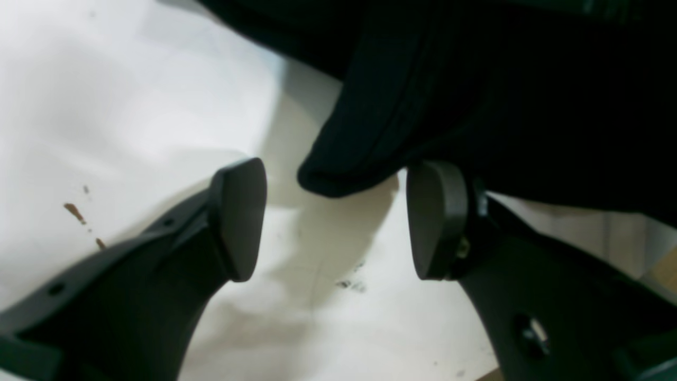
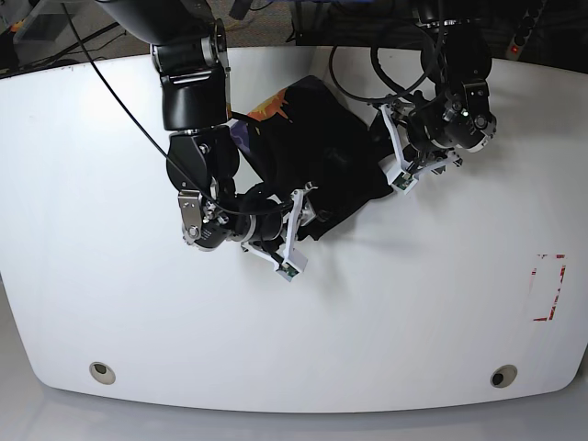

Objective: Fold the T-shirt properly

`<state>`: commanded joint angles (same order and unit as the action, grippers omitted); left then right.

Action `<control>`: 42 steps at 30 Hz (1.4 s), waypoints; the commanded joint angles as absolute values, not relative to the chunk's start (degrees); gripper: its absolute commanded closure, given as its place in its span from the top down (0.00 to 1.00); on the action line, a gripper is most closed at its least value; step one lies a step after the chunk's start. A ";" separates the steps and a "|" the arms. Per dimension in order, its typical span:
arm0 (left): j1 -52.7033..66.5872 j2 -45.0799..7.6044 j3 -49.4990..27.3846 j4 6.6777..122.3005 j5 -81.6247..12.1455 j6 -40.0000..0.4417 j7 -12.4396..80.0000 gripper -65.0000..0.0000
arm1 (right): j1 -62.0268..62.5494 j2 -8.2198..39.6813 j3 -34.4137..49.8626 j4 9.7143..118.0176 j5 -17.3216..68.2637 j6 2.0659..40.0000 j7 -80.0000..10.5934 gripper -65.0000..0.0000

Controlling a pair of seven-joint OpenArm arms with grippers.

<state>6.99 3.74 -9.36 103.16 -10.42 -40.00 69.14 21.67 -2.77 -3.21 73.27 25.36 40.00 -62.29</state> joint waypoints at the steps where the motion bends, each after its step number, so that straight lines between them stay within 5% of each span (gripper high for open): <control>1: 6.73 3.82 -9.36 103.16 -10.42 -40.00 69.14 0.59 | 21.67 -2.77 -3.12 73.27 25.36 40.00 -62.29 0.52; 6: 5.14 3.91 -9.36 101.49 -10.59 -40.00 69.14 0.54 | 21.67 -2.77 -2.95 73.27 25.36 40.00 -62.20 0.51; 11: 1.71 3.91 -9.10 94.73 -10.33 -40.00 69.14 0.12 | 21.67 -2.77 -2.95 73.27 25.36 40.00 -62.02 0.20; 13: 1.63 3.74 -9.19 94.37 -10.68 -40.00 69.14 0.12 | 21.67 -2.77 -2.95 73.45 25.36 40.00 -62.02 0.04; 15: 1.71 3.82 -9.19 95.96 -10.68 -40.00 69.14 0.11 | 21.67 -2.77 -2.95 74.59 25.36 40.00 -62.02 0.00; 26: 1.98 4.00 -9.10 109.23 -10.68 -40.00 69.41 0.11 | 20.18 -0.40 -2.95 86.55 25.45 40.00 -65.27 0.00; 42: -7.87 2.95 -9.19 103.52 -10.33 -40.00 69.41 0.12 | 22.11 -0.13 -3.21 83.21 25.10 40.00 -60.70 0.00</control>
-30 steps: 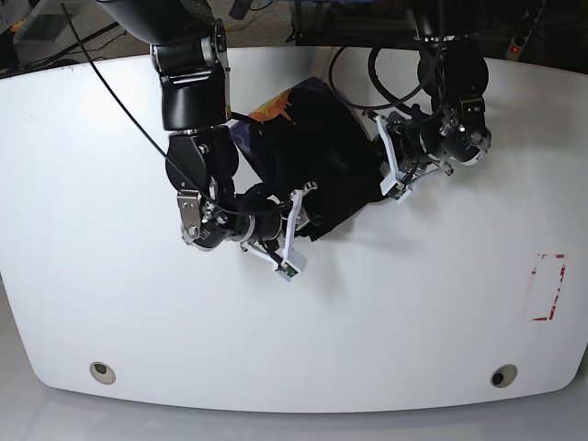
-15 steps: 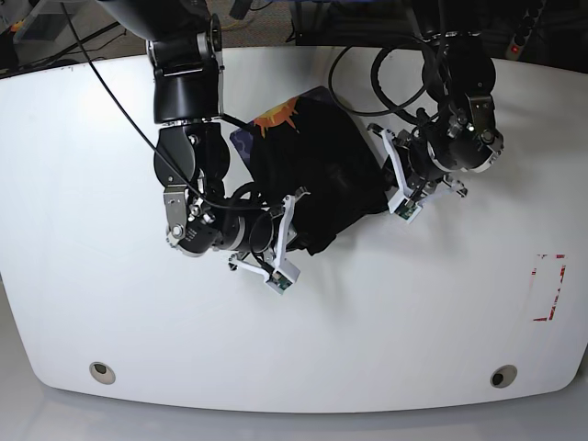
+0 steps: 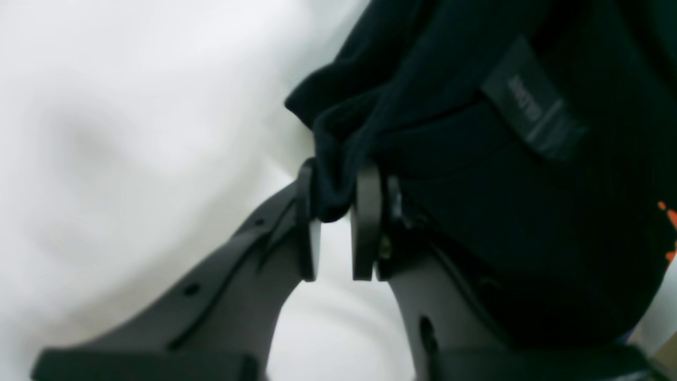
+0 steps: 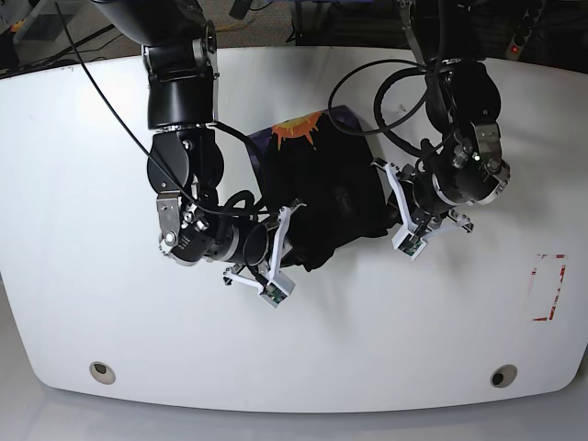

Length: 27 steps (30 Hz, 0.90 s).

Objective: Fold the T-shirt properly

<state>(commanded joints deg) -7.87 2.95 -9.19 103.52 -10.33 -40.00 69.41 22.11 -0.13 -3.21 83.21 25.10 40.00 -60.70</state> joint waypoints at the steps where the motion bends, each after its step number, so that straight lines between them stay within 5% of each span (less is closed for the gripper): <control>1: -8.57 2.33 -9.19 102.55 -10.33 -40.00 69.41 0.12 | 22.64 -0.13 -3.03 81.80 25.10 40.00 -60.35 0.00; 16: -18.42 0.13 -9.19 85.49 -10.33 -40.00 66.24 0.12 | 29.05 -0.04 -3.38 61.14 25.01 40.00 -44.88 0.00; 19: -19.03 -0.57 -9.10 82.51 -10.33 -40.00 63.87 0.22 | 29.76 1.01 -3.38 58.33 25.01 40.00 -42.68 0.03; 22: -19.47 -1.01 -9.10 80.31 -10.33 -40.00 63.16 0.41 | 30.55 1.36 -3.38 56.13 25.01 40.00 -41.36 0.15; 27: -20.18 -1.71 -9.10 80.04 -10.59 -39.08 62.99 0.70 | 30.55 2.24 -3.38 55.60 25.01 40.00 -40.48 0.46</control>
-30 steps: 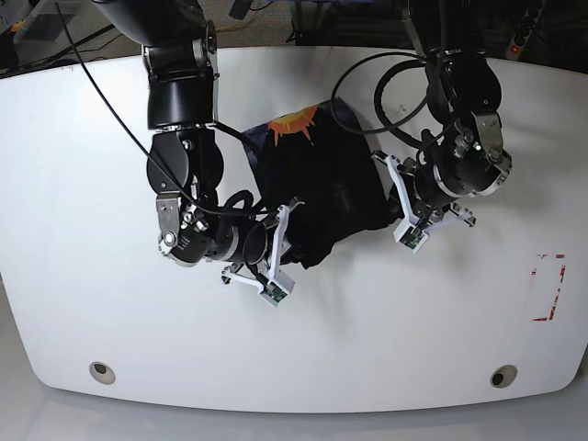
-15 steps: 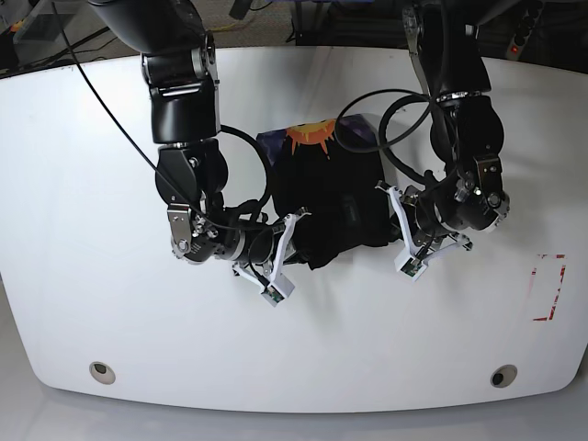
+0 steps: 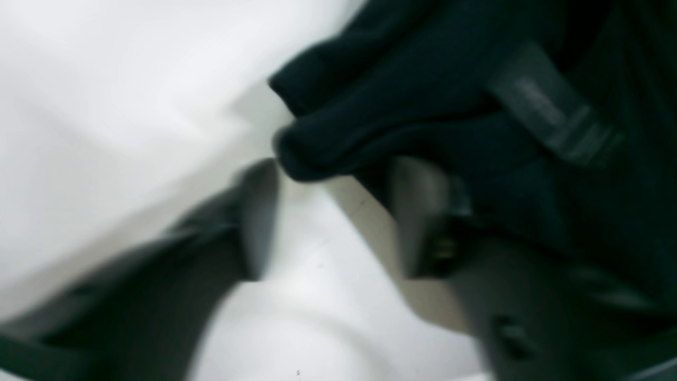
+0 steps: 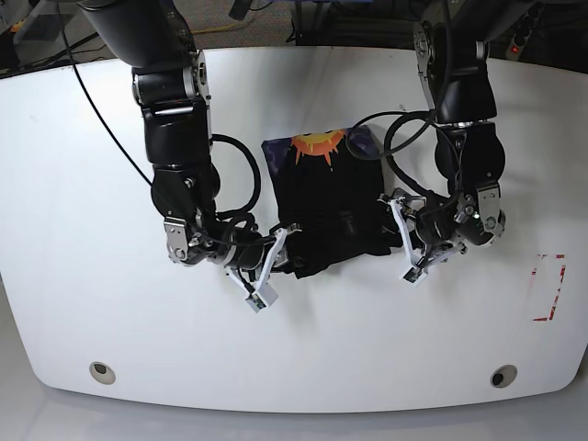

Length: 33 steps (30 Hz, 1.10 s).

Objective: Fold the T-shirt properly

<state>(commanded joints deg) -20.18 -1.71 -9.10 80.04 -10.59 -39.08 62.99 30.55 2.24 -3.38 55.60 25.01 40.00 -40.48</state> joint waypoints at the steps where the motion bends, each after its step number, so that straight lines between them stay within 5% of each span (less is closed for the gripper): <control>1: -20.26 -1.80 -9.10 80.04 -10.68 -37.76 62.99 0.72 | 30.55 2.77 -3.38 55.69 25.01 40.00 -40.48 0.50; 7: -21.23 -4.18 -9.27 86.11 -10.77 -40.00 63.34 0.74 | 28.18 4.35 -3.21 64.48 25.10 40.00 -43.30 0.68; 15: -14.20 -4.62 -9.01 99.21 -10.77 -40.00 63.43 0.74 | 20.53 5.58 -2.95 85.41 25.27 40.00 -54.99 0.69; 20: -8.84 -4.53 -2.15 105.10 -10.77 -40.00 63.25 0.73 | 13.58 5.32 -3.30 94.55 25.10 40.00 -58.42 0.68; 26: -3.56 -2.68 4.62 106.95 -10.42 -40.00 62.99 0.73 | 9.54 5.23 -3.38 93.76 25.01 40.00 -57.63 0.68; 33: -1.10 -0.22 4.88 104.57 -10.33 -40.00 62.99 0.60 | 10.51 5.14 -3.38 83.03 25.01 40.00 -51.30 0.68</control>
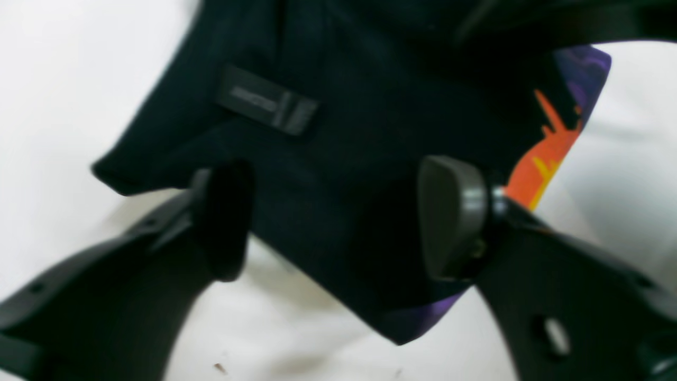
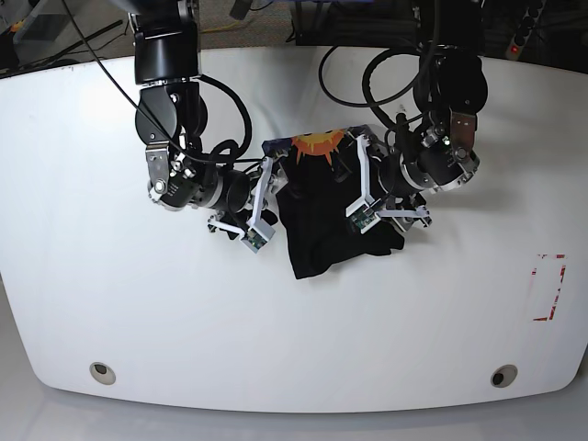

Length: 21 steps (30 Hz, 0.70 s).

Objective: Fold the T-shirt properly

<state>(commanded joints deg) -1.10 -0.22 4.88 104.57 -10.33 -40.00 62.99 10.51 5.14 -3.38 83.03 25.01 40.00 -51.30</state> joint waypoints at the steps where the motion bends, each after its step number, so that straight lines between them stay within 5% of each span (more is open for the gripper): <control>1: -1.01 -0.22 4.88 103.96 -10.33 -40.00 62.99 0.60 | 10.77 5.23 -3.38 81.80 25.01 40.00 -50.51 0.68; 8: -1.27 -2.77 4.97 95.08 -10.33 -40.00 59.56 0.60 | 14.29 5.76 -3.38 69.76 25.01 40.00 -43.30 0.68; 21: -1.27 -4.97 4.79 108.62 -10.42 -40.00 56.48 0.60 | 13.32 6.11 -2.95 81.71 25.19 40.00 -50.07 0.68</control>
